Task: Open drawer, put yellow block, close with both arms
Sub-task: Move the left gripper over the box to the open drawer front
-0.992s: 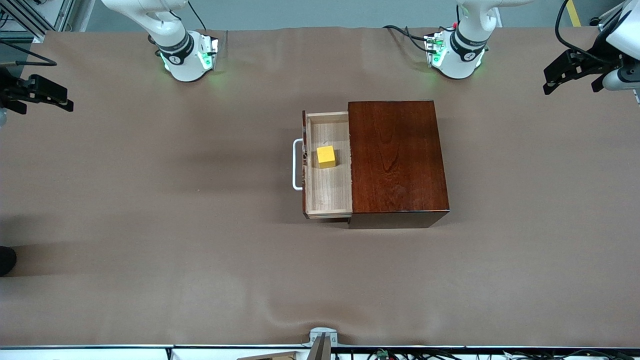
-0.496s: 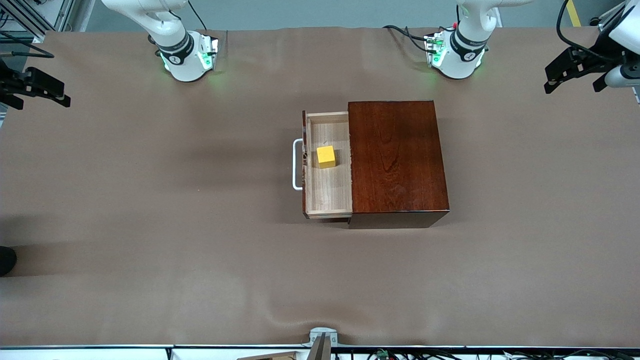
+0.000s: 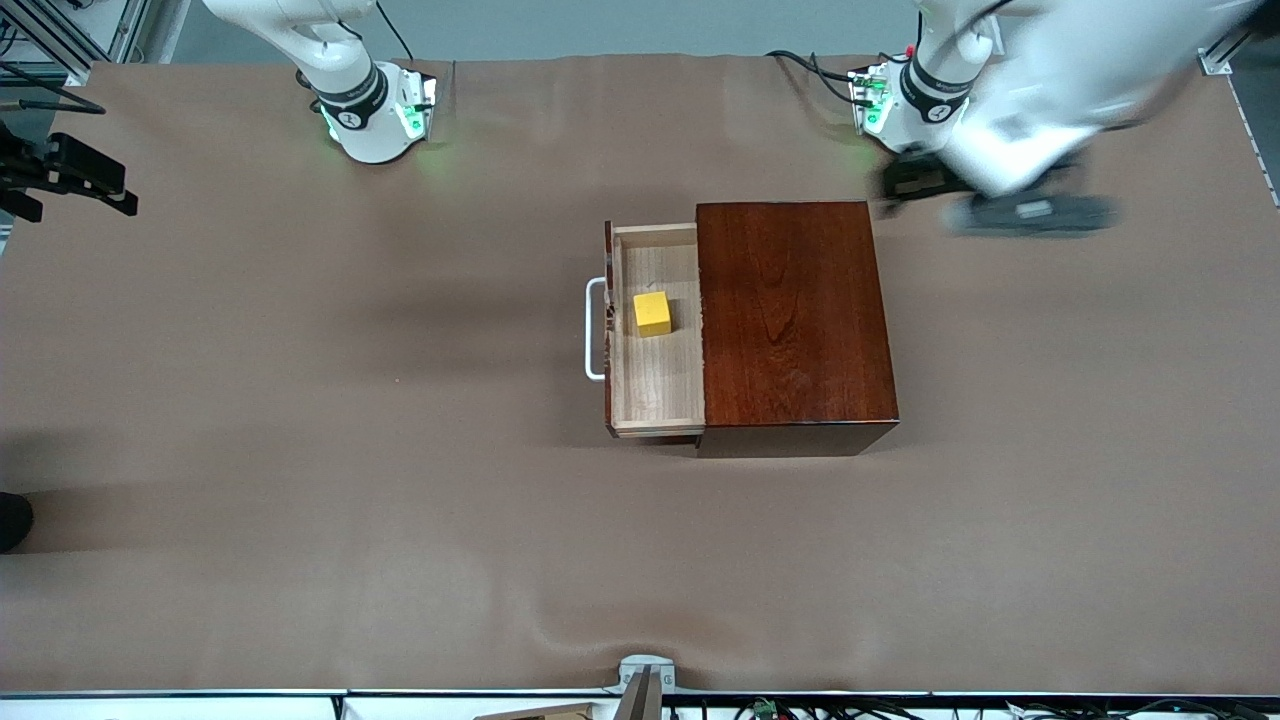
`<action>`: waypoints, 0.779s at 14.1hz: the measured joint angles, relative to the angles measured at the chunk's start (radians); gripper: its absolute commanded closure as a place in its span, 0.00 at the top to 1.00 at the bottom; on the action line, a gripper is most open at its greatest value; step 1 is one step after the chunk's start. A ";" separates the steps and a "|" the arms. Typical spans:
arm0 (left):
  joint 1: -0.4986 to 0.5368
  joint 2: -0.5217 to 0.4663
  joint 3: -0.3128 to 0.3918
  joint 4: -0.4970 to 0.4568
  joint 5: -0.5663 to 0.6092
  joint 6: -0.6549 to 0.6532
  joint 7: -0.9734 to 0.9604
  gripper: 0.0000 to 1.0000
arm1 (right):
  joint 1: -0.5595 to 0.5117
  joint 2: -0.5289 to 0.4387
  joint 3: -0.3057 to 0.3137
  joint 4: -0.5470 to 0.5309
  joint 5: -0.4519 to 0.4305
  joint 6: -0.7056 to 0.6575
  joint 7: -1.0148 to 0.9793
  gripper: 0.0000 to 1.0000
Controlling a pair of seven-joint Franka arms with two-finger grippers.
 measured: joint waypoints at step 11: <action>-0.745 0.601 0.350 0.302 0.151 0.540 -0.961 1.00 | 0.000 0.000 -0.002 0.000 0.000 0.007 0.000 1.00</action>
